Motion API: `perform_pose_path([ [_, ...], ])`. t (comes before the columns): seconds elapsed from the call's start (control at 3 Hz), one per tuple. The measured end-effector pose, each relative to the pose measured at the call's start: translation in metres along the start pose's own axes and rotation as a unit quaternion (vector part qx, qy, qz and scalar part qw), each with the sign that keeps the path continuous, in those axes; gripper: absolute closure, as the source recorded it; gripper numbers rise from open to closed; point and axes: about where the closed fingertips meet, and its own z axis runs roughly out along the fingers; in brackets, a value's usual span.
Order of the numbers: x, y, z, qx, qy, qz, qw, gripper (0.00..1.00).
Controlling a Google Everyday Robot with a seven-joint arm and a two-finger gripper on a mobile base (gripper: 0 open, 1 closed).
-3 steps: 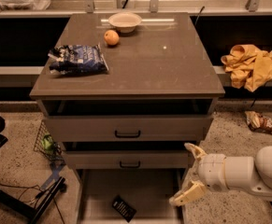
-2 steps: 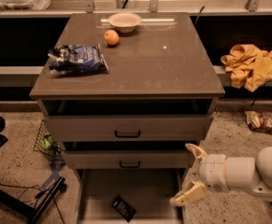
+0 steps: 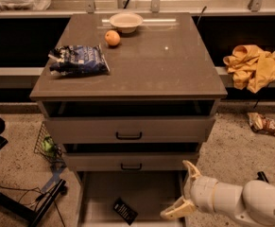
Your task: Pick rxbar chocolate from bottom drawer and place on counter
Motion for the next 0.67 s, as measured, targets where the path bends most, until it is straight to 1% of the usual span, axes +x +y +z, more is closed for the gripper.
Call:
perform_pose_path([
  [0.33, 0.043, -0.001, 0.030, 0.037, -0.030, -0.027, 0.9985, 0.00],
  [0.67, 0.088, -0.008, 0.066, 0.045, -0.049, -0.058, 0.9961, 0.00],
])
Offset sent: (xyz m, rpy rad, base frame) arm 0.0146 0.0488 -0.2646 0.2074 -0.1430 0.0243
